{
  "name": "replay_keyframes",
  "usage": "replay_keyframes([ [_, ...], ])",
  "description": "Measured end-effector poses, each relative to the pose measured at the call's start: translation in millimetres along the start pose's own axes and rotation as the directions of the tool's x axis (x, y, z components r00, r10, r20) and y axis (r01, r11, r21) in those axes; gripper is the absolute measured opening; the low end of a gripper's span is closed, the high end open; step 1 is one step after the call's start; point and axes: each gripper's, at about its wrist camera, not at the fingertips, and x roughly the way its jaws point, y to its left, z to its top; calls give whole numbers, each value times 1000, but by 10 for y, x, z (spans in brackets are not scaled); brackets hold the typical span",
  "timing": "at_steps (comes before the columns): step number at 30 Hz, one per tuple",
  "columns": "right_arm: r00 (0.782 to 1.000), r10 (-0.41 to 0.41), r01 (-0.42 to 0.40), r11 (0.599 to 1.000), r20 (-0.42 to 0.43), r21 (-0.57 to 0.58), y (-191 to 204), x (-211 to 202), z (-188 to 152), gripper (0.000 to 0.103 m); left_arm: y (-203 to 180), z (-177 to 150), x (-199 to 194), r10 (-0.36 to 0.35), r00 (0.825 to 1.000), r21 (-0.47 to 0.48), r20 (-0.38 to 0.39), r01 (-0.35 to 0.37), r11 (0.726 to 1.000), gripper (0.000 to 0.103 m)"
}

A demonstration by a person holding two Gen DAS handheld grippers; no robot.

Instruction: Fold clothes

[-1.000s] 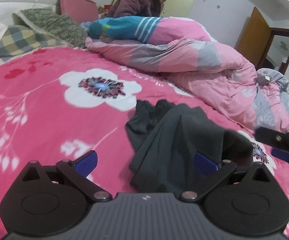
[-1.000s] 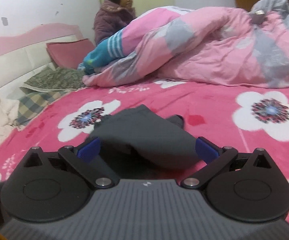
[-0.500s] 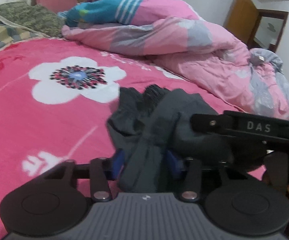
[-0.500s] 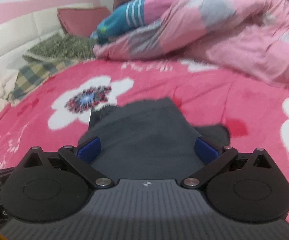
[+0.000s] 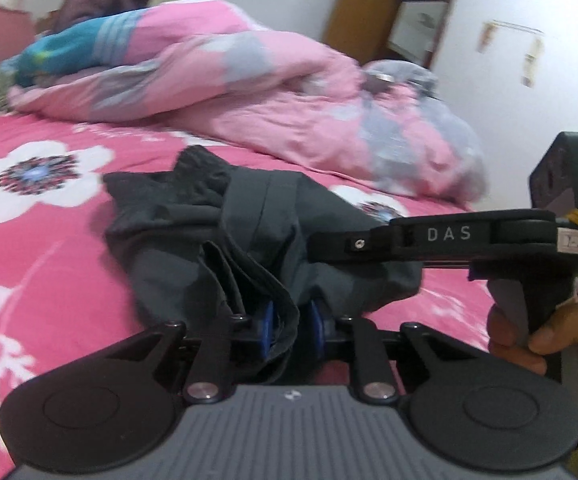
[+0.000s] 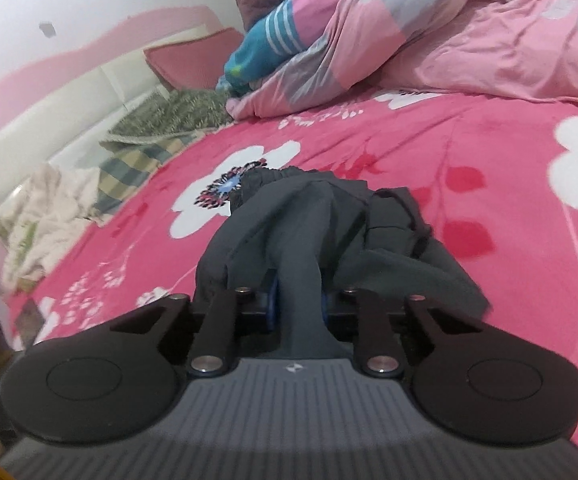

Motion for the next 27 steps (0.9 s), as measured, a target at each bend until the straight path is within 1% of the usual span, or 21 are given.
replay_keyframes([
  [3, 1000, -2, 2, 1000, 17, -1, -66, -326, -157, 15, -265, -105, -107, -97, 995, 48, -16, 98, 994, 18],
  [5, 999, -26, 26, 1000, 33, -3, -121, -562, -290, 15, -435, -192, -137, -158, 987, 69, -40, 161, 985, 18],
  [7, 998, -50, 49, 999, 48, 7, -190, -787, -436, 15, -602, -308, -122, -198, 977, 100, -77, 205, 974, 18],
  [9, 996, -71, 68, 997, 56, 48, -289, -983, -618, 15, -729, -429, -65, -205, 972, 131, -115, 219, 967, 19],
  [10, 994, -94, 91, 993, 50, 70, -344, -1061, -719, 15, -788, -489, -32, -205, 970, 146, -134, 224, 964, 21],
  [12, 989, -146, 142, 982, 24, 122, -454, -1174, -885, 15, -834, -566, 14, -207, 964, 156, -169, 234, 960, 24],
  [13, 985, -171, 168, 975, 9, 149, -508, -1228, -966, 15, -828, -585, 19, -208, 961, 155, -180, 236, 959, 27],
  [14, 981, -196, 194, 965, -7, 175, -563, -1282, -1046, 17, -817, -604, 16, -207, 960, 154, -187, 237, 959, 29],
  [16, 976, -219, 216, 955, -12, 205, -626, -1369, -1090, 18, -793, -609, -21, -189, 966, 161, -177, 217, 963, 40],
  [17, 977, -214, 210, 958, -1, 195, -599, -1341, -1037, 20, -781, -608, -43, -177, 969, 165, -169, 205, 965, 42],
  [19, 981, -192, 185, 970, 28, 157, -496, -1211, -881, 30, -728, -614, -112, -152, 977, 160, -150, 176, 971, 46],
  [20, 983, -181, 173, 975, 43, 137, -445, -1146, -803, 44, -698, -617, -150, -139, 980, 157, -140, 160, 975, 46],
  [21, 984, -169, 161, 980, 57, 117, -394, -1081, -724, 62, -657, -622, -182, -123, 983, 147, -133, 143, 979, 47],
  [22, 985, -157, 150, 984, 70, 97, -343, -1016, -646, 70, -626, -619, -200, -109, 986, 136, -126, 126, 983, 48],
  [23, 986, -144, 138, 987, 84, 76, -292, -951, -568, 82, -593, -615, -229, -95, 988, 124, -120, 110, 986, 48],
  [24, 987, -132, 127, 990, 97, 56, -241, -885, -490, 88, -559, -609, -270, -82, 990, 115, -112, 95, 989, 50],
  [27, 987, -92, 94, 996, 135, -7, -87, -690, -255, 90, -459, -584, -414, -42, 996, 102, -84, 50, 994, 54],
])
